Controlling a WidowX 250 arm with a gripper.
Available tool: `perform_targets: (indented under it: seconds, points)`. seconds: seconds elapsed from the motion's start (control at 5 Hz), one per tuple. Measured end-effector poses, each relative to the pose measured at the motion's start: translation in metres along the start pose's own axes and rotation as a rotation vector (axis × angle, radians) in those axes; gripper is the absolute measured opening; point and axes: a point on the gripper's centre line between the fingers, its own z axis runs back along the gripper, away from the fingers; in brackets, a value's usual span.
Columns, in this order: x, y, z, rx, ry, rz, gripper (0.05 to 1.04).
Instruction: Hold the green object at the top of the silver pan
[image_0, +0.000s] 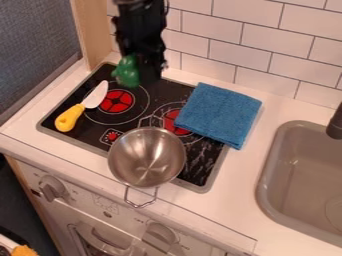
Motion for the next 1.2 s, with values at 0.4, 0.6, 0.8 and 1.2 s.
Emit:
perform_targets:
  seconds: [0.4,0.6,0.8,1.2]
  points:
    - [-0.049,-0.031,-0.023,-0.036,0.065,-0.052,0.463]
    - [-0.049,-0.045,-0.026,-0.044,0.045,-0.099,0.541]
    - [-0.046,-0.052,-0.026,-0.046,0.037,-0.125,0.848]
    - [-0.031,-0.031,-0.003,0.051,0.005,0.061,1.007]
